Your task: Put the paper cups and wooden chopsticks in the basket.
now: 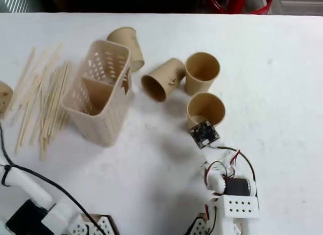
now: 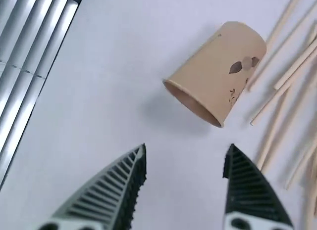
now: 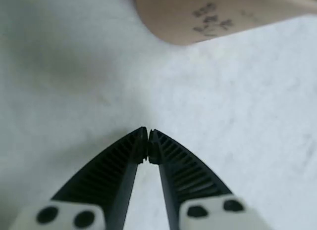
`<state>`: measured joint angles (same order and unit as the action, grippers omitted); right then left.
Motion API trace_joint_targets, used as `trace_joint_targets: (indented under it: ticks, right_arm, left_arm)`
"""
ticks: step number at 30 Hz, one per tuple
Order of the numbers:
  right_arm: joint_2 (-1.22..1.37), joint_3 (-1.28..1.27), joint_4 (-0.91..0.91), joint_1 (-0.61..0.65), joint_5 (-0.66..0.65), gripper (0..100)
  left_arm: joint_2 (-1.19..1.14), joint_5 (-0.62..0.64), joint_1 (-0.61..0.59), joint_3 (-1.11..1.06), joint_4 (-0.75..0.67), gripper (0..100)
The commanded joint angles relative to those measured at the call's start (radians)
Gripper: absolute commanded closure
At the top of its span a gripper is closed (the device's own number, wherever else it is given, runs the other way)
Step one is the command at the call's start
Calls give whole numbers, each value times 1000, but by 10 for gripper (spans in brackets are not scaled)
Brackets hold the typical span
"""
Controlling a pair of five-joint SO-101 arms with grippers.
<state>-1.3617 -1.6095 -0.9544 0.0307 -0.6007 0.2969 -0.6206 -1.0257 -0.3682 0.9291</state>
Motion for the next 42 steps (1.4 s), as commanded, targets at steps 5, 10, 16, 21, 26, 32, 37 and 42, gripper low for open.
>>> trace_joint_targets:
  ticks: [5,10,16,21,26,32,37,42]
  right_arm:
    - [-8,6,15,5,5,980]
    - [-8,6,15,5,5,980]
    - [-8,6,15,5,5,980]
    - [-8,6,15,5,5,980]
    - [-8,6,13,4,5,980]
    - [-8,6,16,4,5,980]
    - [-8,6,16,4,5,980]
    - [-8,6,16,4,5,980]
  left_arm:
    - [53,-18,8,-534,-680,666]
    - [45,104,5,-684,-911,665]
    - [42,137,36,-741,-1023,665]
    - [-21,138,36,-713,-1054,666]
    - [-303,137,10,-520,-1054,665]
    - [-478,132,33,-453,-1146,664]
    - [-506,140,79,-443,-1201,664]
    - [-527,141,120,-443,-1266,668]
